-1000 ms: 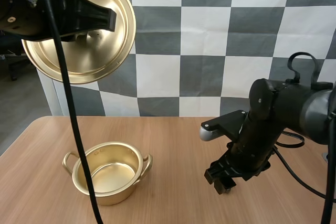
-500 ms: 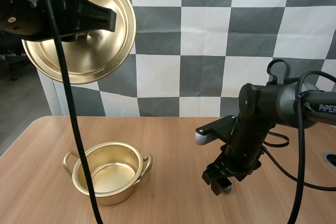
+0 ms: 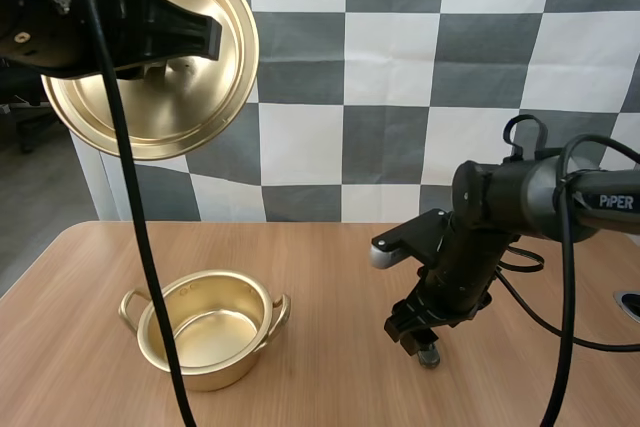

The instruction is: Open the pot, put the car inside, and close it

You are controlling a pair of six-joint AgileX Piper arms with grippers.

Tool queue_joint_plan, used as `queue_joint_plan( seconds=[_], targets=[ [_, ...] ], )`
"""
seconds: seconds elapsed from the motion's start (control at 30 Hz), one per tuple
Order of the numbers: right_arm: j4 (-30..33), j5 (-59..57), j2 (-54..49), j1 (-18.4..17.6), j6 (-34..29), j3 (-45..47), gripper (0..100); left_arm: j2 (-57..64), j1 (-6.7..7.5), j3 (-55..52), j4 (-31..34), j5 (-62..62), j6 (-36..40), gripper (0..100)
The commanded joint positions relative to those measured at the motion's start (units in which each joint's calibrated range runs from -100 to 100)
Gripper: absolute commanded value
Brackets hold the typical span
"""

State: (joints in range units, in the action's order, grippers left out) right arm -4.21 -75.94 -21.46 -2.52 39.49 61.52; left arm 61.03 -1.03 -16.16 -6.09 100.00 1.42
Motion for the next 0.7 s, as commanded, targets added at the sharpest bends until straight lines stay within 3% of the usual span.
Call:
queue_joint_plan(
  seconds=[0.0, 0.67],
  targets=[
    [-0.1, 0.8, 1.4, 0.0, -0.3, 0.1, 100, 0.0, -0.04, -0.1, -0.1, 0.0, 0.0, 0],
    [-0.2, 9.6, 12.1, 0.0, -0.3, 0.1, 100, 1.5, -0.04, -0.1, -0.1, 0.0, 0.0, 0]
  ],
)
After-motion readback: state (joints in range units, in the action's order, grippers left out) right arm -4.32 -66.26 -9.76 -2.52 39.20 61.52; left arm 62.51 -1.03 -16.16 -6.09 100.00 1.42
